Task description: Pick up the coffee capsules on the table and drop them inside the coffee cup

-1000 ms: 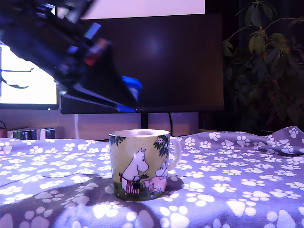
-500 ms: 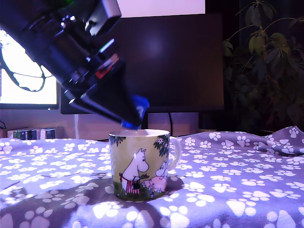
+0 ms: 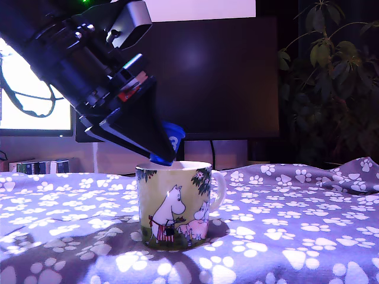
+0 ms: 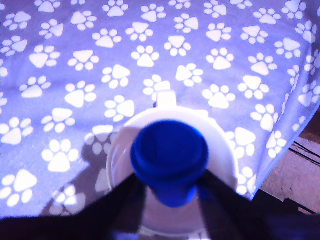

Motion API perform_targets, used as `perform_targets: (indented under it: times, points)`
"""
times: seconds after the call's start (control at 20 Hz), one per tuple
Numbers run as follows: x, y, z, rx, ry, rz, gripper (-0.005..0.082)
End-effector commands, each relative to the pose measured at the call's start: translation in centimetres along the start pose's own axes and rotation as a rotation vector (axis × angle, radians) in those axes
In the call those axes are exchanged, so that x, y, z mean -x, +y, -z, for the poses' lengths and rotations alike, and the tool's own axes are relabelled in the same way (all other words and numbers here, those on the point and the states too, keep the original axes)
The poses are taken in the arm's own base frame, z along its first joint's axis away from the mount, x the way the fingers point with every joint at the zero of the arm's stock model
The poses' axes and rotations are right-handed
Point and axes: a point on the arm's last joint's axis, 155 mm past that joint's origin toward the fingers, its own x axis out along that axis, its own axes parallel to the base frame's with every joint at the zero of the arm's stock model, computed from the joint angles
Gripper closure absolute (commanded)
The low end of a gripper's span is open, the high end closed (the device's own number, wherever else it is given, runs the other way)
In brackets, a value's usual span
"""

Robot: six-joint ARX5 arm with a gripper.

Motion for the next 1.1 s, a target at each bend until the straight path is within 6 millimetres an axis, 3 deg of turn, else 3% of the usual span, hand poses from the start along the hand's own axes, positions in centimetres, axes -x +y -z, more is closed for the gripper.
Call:
perform_targets:
  times: [0.0, 0.4, 0.55, 0.7, 1.05]
  points:
    - [-0.4, -0.1, 0.0, -0.007, -0.004, 0.004, 0.021]
    - [-0.4, -0.1, -0.1, -0.001, -0.005, 0.005, 0.0227]
    - [-0.2, -0.1, -0.3, -0.002, -0.012, 0.004, 0.042]
    - [0.0, 0.1, -0.7, -0.004, -0.029, -0.001, 0.0774]
    - [1.4, 1.6, -2.6, 0.033, -0.109, -0.041, 0.0788]
